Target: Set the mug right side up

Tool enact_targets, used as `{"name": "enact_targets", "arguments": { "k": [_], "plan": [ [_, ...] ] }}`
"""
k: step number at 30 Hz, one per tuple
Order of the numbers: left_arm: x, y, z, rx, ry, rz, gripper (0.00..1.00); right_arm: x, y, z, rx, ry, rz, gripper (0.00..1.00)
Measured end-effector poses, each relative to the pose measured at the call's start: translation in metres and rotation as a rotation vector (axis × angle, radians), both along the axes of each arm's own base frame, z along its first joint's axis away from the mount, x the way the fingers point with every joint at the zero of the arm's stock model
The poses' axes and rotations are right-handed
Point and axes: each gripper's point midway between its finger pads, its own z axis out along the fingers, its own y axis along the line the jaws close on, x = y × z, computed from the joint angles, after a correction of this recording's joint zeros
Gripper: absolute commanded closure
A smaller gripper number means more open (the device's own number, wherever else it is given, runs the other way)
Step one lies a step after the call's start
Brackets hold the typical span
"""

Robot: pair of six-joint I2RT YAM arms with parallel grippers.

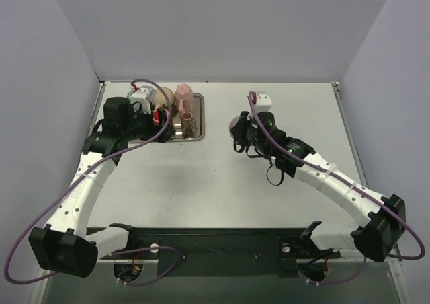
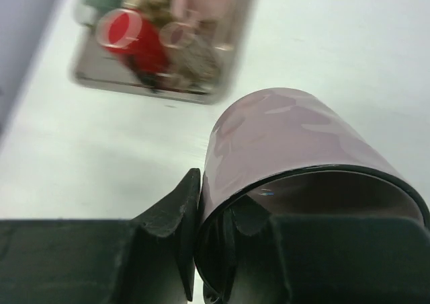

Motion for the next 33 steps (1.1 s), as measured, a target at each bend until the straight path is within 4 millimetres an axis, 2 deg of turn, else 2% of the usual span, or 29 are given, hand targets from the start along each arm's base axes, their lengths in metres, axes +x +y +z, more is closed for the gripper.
{"name": "enact_targets", "arguments": {
  "k": [3, 6, 8, 10, 13, 17, 20, 21, 22, 23, 25, 28, 29, 31, 32, 33],
  "plan": [
    [0.03, 0.033, -0.023, 0.146, -0.043, 0.169, 0.13, 0.011, -0.058, -0.029, -0.208, 0.087, -0.119, 1.0],
    [0.057, 0.055, -0.052, 0.246, -0.017, 0.297, 0.16, 0.007, -0.119, -0.076, -0.394, 0.241, -0.207, 1.0],
    [0.075, 0.064, -0.076, 0.299, 0.019, 0.358, 0.22, -0.001, -0.149, -0.11, -0.476, 0.357, -0.238, 1.0],
    [0.088, 0.071, -0.102, 0.346, 0.068, 0.401, 0.25, -0.013, -0.165, -0.14, -0.517, 0.465, -0.236, 1.0],
    [0.103, 0.075, -0.133, 0.398, 0.128, 0.445, 0.25, -0.034, -0.179, -0.177, -0.568, 0.6, -0.213, 1.0],
    [0.12, 0.077, -0.159, 0.423, 0.164, 0.483, 0.25, -0.047, -0.18, -0.197, -0.574, 0.681, -0.176, 1.0],
    [0.133, 0.074, -0.172, 0.413, 0.18, 0.498, 0.25, -0.045, -0.178, -0.203, -0.531, 0.695, -0.165, 0.9],
    [0.137, 0.073, -0.175, 0.412, 0.186, 0.502, 0.25, -0.045, -0.179, -0.206, -0.516, 0.703, -0.167, 0.79],
    [0.141, 0.071, -0.179, 0.413, 0.191, 0.504, 0.25, -0.045, -0.181, -0.208, -0.508, 0.713, -0.171, 0.73],
    [0.146, 0.07, -0.182, 0.412, 0.194, 0.509, 0.25, -0.046, -0.184, -0.211, -0.506, 0.722, -0.174, 0.63],
    [0.152, 0.066, -0.189, 0.409, 0.197, 0.513, 0.25, -0.046, -0.187, -0.213, -0.5, 0.733, -0.186, 0.53],
    [0.153, 0.062, -0.194, 0.407, 0.202, 0.512, 0.26, -0.044, -0.186, -0.212, -0.496, 0.726, -0.185, 0.46],
    [0.154, 0.06, -0.193, 0.402, 0.197, 0.512, 0.28, -0.044, -0.186, -0.211, -0.495, 0.724, -0.185, 0.46],
    [0.156, 0.057, -0.192, 0.393, 0.193, 0.514, 0.39, -0.043, -0.188, -0.208, -0.498, 0.71, -0.194, 0.45],
    [0.157, 0.057, -0.192, 0.391, 0.196, 0.519, 0.49, -0.043, -0.19, -0.205, -0.501, 0.698, -0.203, 0.44],
    [0.16, 0.056, -0.192, 0.389, 0.2, 0.526, 0.52, -0.043, -0.192, -0.202, -0.503, 0.685, -0.212, 0.44]
  ]
}}
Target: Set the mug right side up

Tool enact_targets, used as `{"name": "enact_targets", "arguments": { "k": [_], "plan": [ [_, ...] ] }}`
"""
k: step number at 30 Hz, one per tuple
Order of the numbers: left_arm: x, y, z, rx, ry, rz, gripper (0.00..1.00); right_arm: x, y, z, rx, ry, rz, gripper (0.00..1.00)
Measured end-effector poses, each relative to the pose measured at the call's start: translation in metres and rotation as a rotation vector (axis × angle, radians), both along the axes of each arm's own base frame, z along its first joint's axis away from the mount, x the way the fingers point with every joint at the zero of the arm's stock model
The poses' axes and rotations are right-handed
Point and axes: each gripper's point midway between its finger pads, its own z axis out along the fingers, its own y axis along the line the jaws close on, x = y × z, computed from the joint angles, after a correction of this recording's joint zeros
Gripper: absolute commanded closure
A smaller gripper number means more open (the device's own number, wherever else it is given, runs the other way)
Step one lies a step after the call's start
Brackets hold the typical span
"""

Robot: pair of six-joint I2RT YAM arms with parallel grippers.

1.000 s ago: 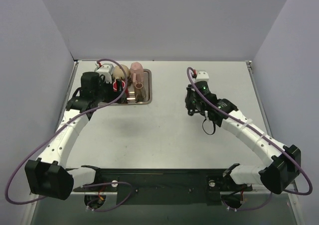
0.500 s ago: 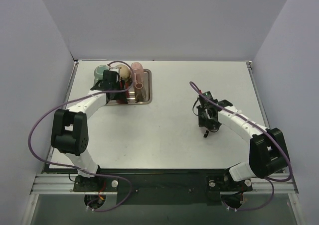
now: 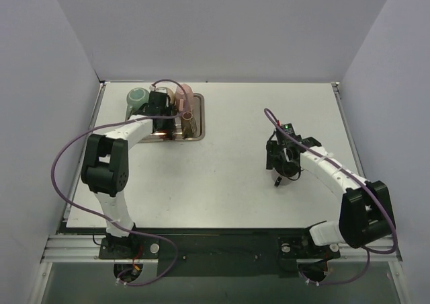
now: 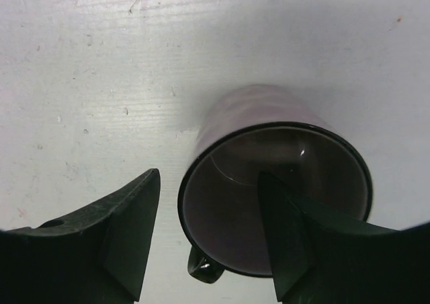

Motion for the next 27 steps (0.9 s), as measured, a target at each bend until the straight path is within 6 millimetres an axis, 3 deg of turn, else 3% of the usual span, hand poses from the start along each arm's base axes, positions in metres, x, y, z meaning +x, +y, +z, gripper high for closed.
{"name": "enact_targets", "arguments": {
  "k": [4, 8, 11, 12, 19, 23, 25, 27],
  "plan": [
    [0.017, 0.006, -0.003, 0.056, -0.013, 0.046, 0.57, 0.001, -0.005, 0.019, -0.01, -0.067, -0.011, 0.43],
    [0.017, 0.018, -0.01, 0.118, -0.005, 0.069, 0.63, -0.009, 0.001, 0.037, -0.027, -0.114, 0.03, 0.43],
    [0.017, 0.021, -0.012, 0.131, -0.007, 0.057, 0.85, -0.017, 0.016, 0.049, -0.037, -0.14, 0.097, 0.43],
    [0.017, 0.021, -0.013, 0.135, -0.007, 0.049, 1.0, -0.019, 0.02, 0.054, -0.039, -0.151, 0.117, 0.43],
    [0.015, 0.031, -0.01, 0.148, -0.007, 0.004, 1.0, -0.023, 0.034, 0.086, -0.022, -0.252, 0.163, 0.41],
    [-0.009, 0.038, 0.0, 0.082, 0.019, -0.047, 1.0, -0.031, 0.04, 0.108, 0.011, -0.331, 0.185, 0.34],
    [-0.026, 0.037, 0.019, 0.009, 0.023, -0.083, 1.0, -0.035, 0.052, 0.121, 0.057, -0.384, 0.212, 0.29],
    [-0.038, 0.032, 0.052, -0.062, -0.015, -0.122, 1.0, -0.037, 0.072, 0.138, 0.128, -0.453, 0.25, 0.25]
  ]
}}
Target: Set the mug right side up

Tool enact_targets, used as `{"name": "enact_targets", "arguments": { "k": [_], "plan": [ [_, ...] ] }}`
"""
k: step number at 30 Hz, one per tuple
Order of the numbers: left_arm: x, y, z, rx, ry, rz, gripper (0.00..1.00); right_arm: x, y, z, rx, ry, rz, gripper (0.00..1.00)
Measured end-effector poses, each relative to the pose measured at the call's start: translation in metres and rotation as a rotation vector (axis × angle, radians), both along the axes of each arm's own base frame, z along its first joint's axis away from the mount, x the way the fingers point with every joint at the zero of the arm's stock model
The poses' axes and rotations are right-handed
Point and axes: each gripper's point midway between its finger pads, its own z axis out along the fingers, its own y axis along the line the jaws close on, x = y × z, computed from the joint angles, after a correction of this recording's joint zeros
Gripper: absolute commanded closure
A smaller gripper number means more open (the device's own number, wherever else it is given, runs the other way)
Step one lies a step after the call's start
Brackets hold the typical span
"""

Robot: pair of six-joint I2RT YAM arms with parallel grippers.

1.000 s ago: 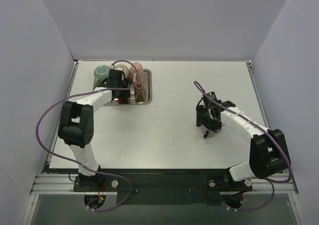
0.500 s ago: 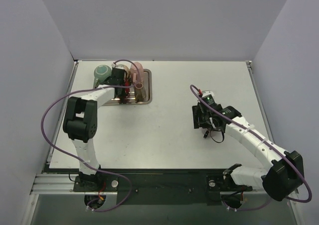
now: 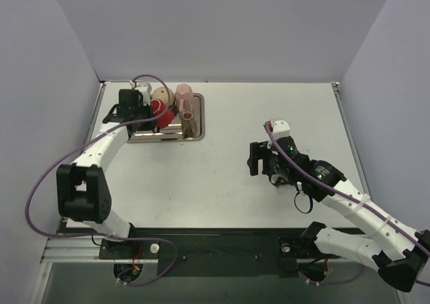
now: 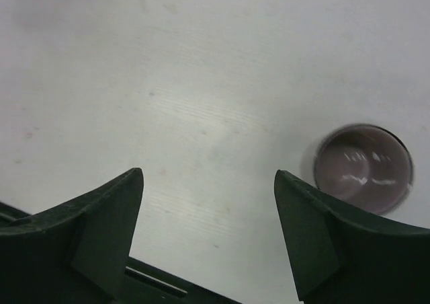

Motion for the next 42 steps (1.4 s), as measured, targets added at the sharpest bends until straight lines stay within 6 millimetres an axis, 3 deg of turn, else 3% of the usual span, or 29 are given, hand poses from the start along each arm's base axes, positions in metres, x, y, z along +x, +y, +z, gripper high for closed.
{"name": "enact_targets", "arguments": {
  "k": [4, 6, 8, 10, 13, 18, 21, 23, 24, 26, 28, 29, 30, 34, 38, 42],
  "plan": [
    [-0.03, -0.031, 0.088, -0.162, -0.159, -0.138, 1.0, -0.003, 0.061, 0.039, 0.197, -0.142, 0.141, 0.23],
    [-0.057, -0.056, 0.134, -0.256, -0.237, -0.251, 1.0, -0.005, 0.095, 0.058, 0.321, -0.19, 0.213, 0.23],
    [-0.083, -0.079, 0.165, -0.338, -0.284, -0.356, 1.0, -0.001, 0.124, 0.077, 0.437, -0.23, 0.259, 0.23],
    [-0.115, -0.101, 0.188, -0.427, -0.296, -0.472, 1.0, 0.004, 0.148, 0.09, 0.528, -0.254, 0.291, 0.23],
    [-0.146, -0.12, 0.201, -0.524, -0.264, -0.576, 1.0, 0.011, 0.174, 0.104, 0.619, -0.275, 0.322, 0.25],
    [-0.172, -0.137, 0.203, -0.622, -0.179, -0.657, 1.0, 0.018, 0.192, 0.134, 0.727, -0.343, 0.345, 0.32],
    [-0.183, -0.145, 0.198, -0.656, -0.138, -0.696, 1.0, 0.019, 0.192, 0.152, 0.774, -0.392, 0.347, 0.44],
    [-0.185, -0.149, 0.197, -0.672, -0.127, -0.704, 1.0, 0.021, 0.191, 0.154, 0.779, -0.397, 0.335, 0.6],
    [-0.185, -0.15, 0.197, -0.677, -0.127, -0.706, 1.0, 0.023, 0.19, 0.152, 0.778, -0.397, 0.326, 0.79],
    [-0.183, -0.152, 0.196, -0.677, -0.136, -0.702, 1.0, 0.021, 0.195, 0.158, 0.827, -0.383, 0.339, 1.0],
    [-0.178, -0.154, 0.194, -0.684, -0.138, -0.693, 0.49, 0.011, 0.203, 0.169, 0.877, -0.373, 0.388, 1.0],
    [-0.179, -0.156, 0.193, -0.689, -0.128, -0.7, 0.18, 0.008, 0.204, 0.171, 0.876, -0.378, 0.406, 1.0],
    [-0.18, -0.157, 0.191, -0.672, -0.134, -0.714, 0.15, 0.008, 0.204, 0.171, 0.869, -0.372, 0.406, 1.0],
    [-0.174, -0.154, 0.172, -0.53, -0.159, -0.689, 0.14, 0.036, 0.179, 0.133, 0.651, -0.323, 0.271, 1.0],
    [-0.132, -0.12, 0.148, -0.296, -0.228, -0.504, 0.13, 0.058, 0.137, 0.084, 0.354, -0.231, 0.136, 1.0],
    [-0.094, -0.098, 0.114, -0.117, -0.226, -0.407, 0.13, 0.068, 0.1, 0.016, 0.119, -0.064, 0.061, 1.0]
  ]
}}
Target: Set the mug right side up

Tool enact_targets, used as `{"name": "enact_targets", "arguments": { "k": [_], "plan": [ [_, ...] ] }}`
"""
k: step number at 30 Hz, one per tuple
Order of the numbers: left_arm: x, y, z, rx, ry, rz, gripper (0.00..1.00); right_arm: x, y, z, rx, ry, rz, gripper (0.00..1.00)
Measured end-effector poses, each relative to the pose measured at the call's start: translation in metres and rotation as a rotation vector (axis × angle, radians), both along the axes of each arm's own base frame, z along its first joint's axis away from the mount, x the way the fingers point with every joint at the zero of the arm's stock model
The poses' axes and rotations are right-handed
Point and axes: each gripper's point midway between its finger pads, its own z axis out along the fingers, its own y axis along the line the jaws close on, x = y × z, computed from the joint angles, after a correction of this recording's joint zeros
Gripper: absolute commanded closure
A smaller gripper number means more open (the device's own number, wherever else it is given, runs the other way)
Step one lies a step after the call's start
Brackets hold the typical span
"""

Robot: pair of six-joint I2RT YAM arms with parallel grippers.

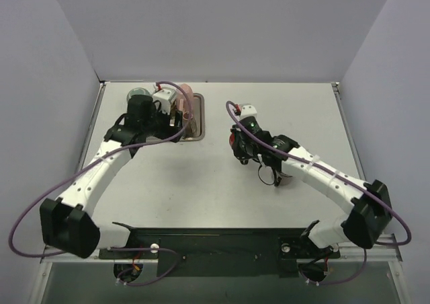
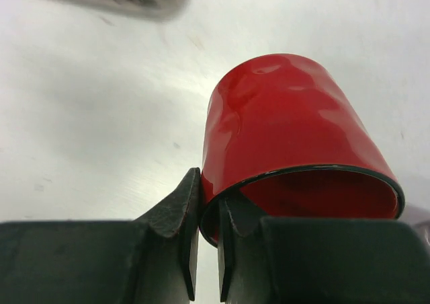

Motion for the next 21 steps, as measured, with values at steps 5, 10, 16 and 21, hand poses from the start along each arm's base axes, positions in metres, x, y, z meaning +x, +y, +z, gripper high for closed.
{"name": "enact_targets", "arguments": {
  "k": [5, 10, 16, 21],
  "plan": [
    [0.043, 0.006, -0.08, 0.199, 0.119, -0.003, 0.21, -0.011, -0.037, -0.093, -0.252, 0.281, -0.037, 1.0],
    [0.069, 0.013, -0.142, 0.332, 0.191, -0.005, 0.24, -0.03, -0.053, -0.134, -0.336, 0.466, -0.019, 1.0],
    [0.094, 0.01, -0.162, 0.366, 0.162, -0.011, 0.31, -0.032, -0.057, -0.146, -0.356, 0.521, -0.003, 0.76],
    [0.125, 0.0, -0.172, 0.364, 0.118, -0.009, 0.39, -0.032, -0.057, -0.15, -0.362, 0.537, 0.003, 0.52]
  ]
}}
